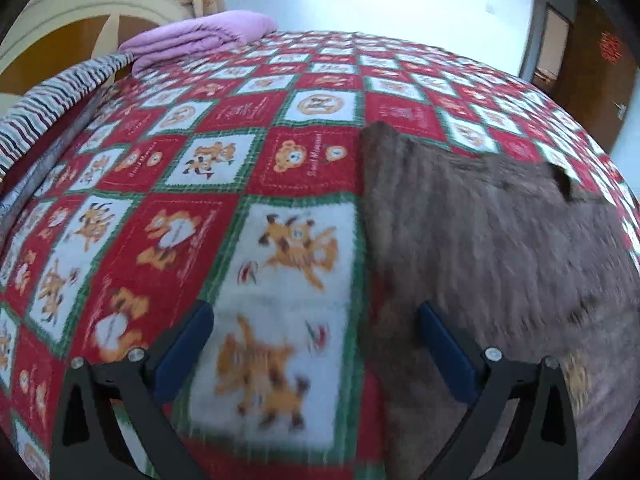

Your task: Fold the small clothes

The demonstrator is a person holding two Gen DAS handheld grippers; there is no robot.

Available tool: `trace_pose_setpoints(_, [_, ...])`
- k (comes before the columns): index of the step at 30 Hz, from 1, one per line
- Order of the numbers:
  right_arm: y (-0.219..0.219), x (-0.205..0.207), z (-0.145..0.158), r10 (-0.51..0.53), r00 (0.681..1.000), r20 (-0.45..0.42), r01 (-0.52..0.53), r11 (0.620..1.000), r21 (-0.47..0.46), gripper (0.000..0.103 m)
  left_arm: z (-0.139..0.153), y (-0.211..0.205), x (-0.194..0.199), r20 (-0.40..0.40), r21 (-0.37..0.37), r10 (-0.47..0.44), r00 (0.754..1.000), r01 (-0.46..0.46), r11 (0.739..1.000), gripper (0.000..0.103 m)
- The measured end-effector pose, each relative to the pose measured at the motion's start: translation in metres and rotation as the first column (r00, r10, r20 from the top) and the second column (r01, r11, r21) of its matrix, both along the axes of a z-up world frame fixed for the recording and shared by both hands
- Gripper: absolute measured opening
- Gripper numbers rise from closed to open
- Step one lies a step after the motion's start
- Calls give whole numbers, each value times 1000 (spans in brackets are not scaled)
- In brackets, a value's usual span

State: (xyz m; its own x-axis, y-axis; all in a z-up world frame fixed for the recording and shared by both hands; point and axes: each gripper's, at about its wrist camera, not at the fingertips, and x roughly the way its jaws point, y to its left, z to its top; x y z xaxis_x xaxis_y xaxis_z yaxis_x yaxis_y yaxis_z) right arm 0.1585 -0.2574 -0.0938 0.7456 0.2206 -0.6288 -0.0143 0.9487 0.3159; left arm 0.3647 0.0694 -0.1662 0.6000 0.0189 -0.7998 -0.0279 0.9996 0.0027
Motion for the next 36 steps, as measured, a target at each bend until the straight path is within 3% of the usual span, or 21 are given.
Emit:
trace_pose_setpoints(7, [-1,-19,-4,-9,1000,1,9,1000,16,69,37,-32,-70,117,108,-118,986,105,989,103])
trace_pose_setpoints(16, [23,-45,-15,15,1000,-10,-15,1000,2,69,61,-49,-133,168,66,-132,977,123,990,103])
trace_pose_setpoints(22, [32,-60,-20,26,999,-26,-26,1000,0,69,65,-48,-154,170,24,-129,977,127,992,103])
trace_pose_setpoints(36, [57,-76,-31,64,996,-62,-65,998,-18,69,64,-48,-193,170,27,-160,972,158,987,103])
